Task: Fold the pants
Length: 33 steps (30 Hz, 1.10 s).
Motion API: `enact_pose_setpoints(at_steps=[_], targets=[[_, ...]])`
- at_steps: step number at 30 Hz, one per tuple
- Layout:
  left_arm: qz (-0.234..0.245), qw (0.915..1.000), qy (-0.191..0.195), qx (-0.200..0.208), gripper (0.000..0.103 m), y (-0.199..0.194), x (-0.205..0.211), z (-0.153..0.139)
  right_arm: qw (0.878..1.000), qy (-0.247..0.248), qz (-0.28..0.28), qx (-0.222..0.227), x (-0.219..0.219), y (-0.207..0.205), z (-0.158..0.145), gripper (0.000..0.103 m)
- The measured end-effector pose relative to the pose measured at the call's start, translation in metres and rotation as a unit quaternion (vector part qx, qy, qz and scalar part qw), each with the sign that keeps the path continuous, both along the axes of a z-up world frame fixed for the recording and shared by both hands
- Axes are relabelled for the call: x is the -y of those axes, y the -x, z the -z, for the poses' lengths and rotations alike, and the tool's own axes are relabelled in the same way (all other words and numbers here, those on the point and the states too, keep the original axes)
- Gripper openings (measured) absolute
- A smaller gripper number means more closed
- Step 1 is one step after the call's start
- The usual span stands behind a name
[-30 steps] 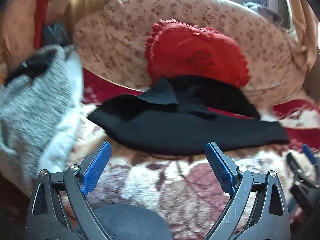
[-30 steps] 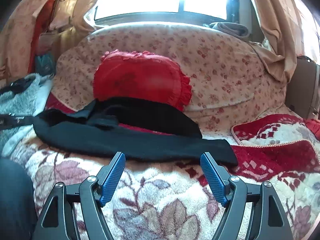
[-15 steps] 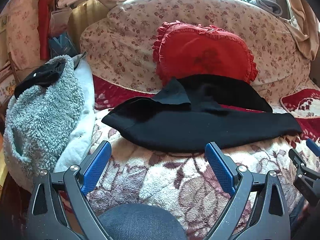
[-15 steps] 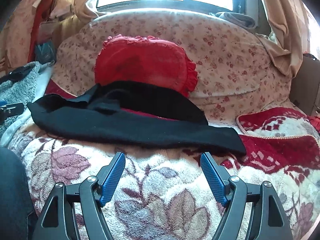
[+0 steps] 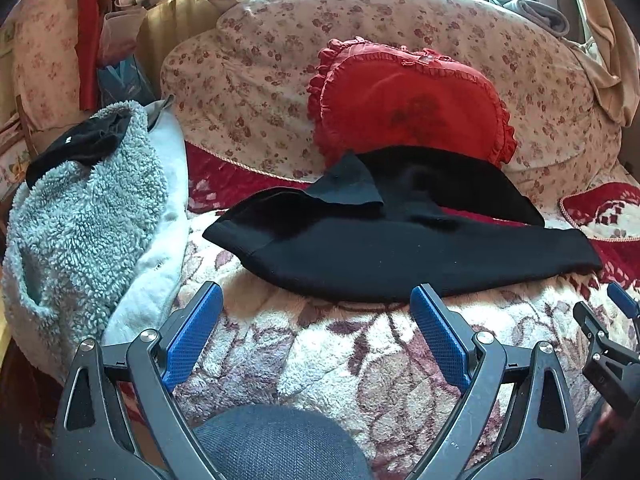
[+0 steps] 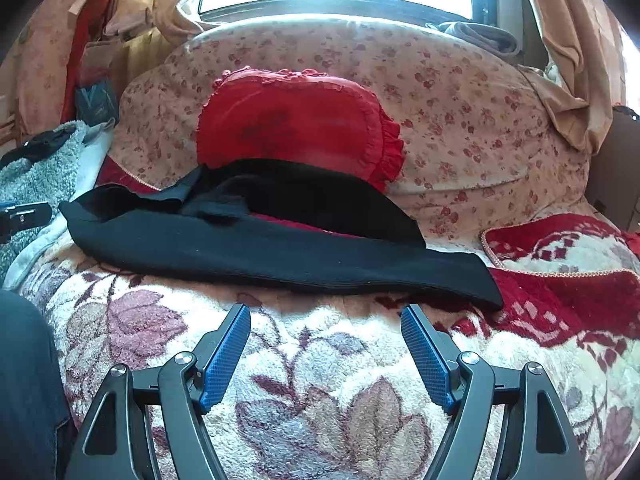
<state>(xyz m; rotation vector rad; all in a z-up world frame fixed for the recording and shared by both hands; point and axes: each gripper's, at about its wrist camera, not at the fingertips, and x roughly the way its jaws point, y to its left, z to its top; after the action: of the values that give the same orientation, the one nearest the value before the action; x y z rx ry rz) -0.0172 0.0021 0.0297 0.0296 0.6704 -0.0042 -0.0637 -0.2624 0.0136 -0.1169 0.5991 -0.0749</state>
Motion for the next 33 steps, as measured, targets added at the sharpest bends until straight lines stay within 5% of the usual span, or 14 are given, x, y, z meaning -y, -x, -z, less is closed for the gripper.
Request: enact_pose_setpoints(at_steps=[33], targets=[[-0.005, 0.9997, 0.017, -0.014, 0.095, -0.004, -0.011, -0.002, 1.000, -0.004, 0.011, -0.006, 0.005, -0.001, 0.002, 0.076]])
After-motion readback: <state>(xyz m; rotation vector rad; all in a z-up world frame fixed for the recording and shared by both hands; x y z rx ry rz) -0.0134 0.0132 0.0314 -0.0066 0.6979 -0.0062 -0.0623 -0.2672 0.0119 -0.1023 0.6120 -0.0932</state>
